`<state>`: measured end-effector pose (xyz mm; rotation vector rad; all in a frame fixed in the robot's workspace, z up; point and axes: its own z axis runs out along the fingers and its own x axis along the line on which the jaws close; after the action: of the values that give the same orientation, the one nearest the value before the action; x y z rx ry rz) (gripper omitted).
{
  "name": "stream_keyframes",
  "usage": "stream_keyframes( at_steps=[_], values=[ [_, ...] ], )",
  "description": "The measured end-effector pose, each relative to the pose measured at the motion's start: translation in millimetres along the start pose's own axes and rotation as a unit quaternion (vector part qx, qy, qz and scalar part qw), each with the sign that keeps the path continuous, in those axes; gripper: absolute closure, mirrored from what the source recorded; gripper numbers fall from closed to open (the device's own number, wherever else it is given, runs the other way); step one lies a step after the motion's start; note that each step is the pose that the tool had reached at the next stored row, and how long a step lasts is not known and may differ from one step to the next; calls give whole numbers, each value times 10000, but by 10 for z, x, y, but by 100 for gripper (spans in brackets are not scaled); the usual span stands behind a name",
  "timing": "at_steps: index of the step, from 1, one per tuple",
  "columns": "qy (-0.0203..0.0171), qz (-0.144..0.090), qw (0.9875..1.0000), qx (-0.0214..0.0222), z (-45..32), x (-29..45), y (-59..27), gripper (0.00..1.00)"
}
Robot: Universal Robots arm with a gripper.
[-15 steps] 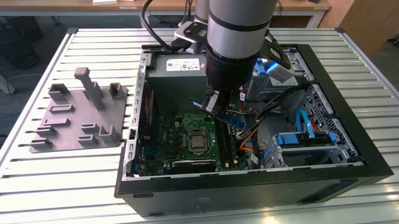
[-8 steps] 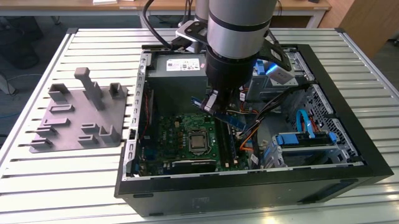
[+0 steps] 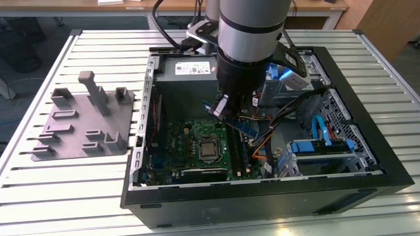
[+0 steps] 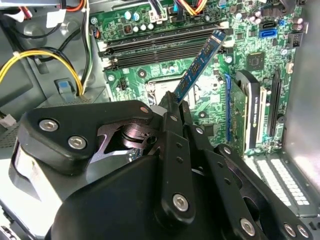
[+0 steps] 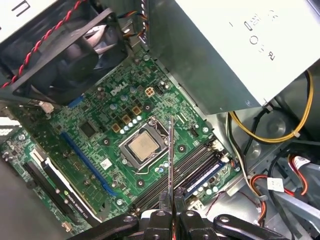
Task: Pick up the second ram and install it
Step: 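Insert the second ram into the second slot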
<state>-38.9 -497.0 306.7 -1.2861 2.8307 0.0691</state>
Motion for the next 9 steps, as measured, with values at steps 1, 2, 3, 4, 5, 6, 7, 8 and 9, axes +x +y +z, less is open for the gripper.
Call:
stream_keyframes(
  at_steps=[1, 2, 3, 4, 5, 6, 7, 8, 9],
  values=[
    [-1, 34, 10000, 1, 0, 0, 0, 86],
    [-2, 71, 10000, 3, 1, 0, 0, 86],
    [-3, 104, 9999, 5, 1, 0, 0, 86],
    [-4, 137, 9999, 6, 1, 0, 0, 86],
    [-5, 170, 9999, 8, 2, 0, 0, 86],
    [-6, 204, 9998, 9, 2, 0, 0, 86],
    [-7, 236, 9997, 11, 2, 0, 0, 86],
    [-7, 267, 9996, 13, 2, 0, 0, 86],
    [-8, 297, 9996, 14, 3, 0, 0, 86]
  ],
)
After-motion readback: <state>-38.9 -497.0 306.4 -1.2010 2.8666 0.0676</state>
